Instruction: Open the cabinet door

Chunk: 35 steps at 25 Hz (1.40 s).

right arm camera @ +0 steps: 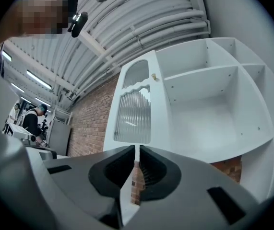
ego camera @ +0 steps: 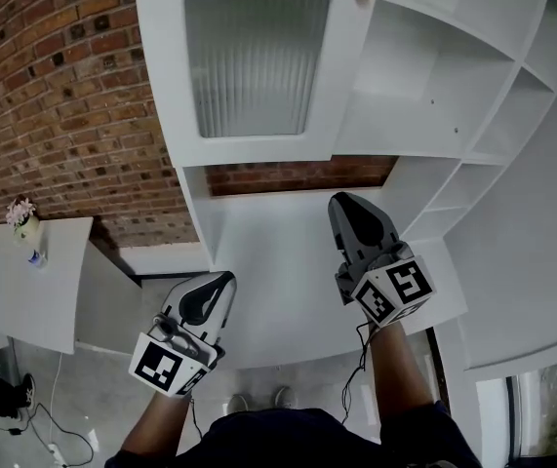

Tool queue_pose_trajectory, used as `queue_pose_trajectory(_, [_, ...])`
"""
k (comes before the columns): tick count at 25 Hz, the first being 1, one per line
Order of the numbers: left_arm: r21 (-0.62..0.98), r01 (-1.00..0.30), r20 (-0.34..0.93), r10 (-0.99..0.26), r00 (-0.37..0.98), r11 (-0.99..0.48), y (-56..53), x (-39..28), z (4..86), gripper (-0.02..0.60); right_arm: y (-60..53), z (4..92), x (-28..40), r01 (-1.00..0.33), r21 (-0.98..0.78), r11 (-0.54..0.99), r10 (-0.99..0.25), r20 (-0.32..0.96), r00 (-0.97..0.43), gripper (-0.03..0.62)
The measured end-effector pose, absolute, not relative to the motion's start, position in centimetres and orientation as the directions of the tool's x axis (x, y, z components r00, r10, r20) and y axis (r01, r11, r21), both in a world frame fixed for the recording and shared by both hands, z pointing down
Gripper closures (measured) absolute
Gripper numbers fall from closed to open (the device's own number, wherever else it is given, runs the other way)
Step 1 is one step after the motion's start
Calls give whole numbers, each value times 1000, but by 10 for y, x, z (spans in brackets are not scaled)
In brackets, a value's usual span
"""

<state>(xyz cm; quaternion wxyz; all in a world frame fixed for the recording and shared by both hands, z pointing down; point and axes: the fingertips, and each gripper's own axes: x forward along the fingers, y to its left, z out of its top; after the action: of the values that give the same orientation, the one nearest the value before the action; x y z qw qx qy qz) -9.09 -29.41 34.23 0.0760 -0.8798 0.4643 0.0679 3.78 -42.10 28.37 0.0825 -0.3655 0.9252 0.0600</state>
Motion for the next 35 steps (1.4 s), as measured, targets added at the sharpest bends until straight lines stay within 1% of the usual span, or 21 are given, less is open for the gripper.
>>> queue_pose_trajectory(4, [-71, -843, -186, -823, 537, -533, -314, -82, 343, 575, -455, 275, 40, -667, 56, 743, -645, -208, -735, 565])
queue_pose_trajectory(10, [-66, -856, -174, -839, 516, -513, -339, -70, 347, 575, -499, 261, 41, -640, 52, 766, -614, -235, -754, 500])
queue_pose_trajectory(16, [-59, -859, -157, -845, 512, -509, -357, -53, 352, 575, -531, 248, 37, -613, 54, 788, -582, -260, -771, 453])
queue_pose_trajectory(24, [-46, -880, -173, -864, 473, -473, -356, -56, 346, 575, -543, 245, 25, -569, 34, 822, -541, -266, -798, 450])
queue_pose_trajectory(30, [-51, -884, -175, -867, 466, -465, -345, -65, 343, 575, -537, 245, 30, -580, 11, 815, -556, -271, -786, 451])
queue_pose_trajectory(35, [-66, -871, -173, -854, 491, -487, -334, -66, 343, 575, -517, 245, 34, -585, 15, 811, -559, -275, -782, 457])
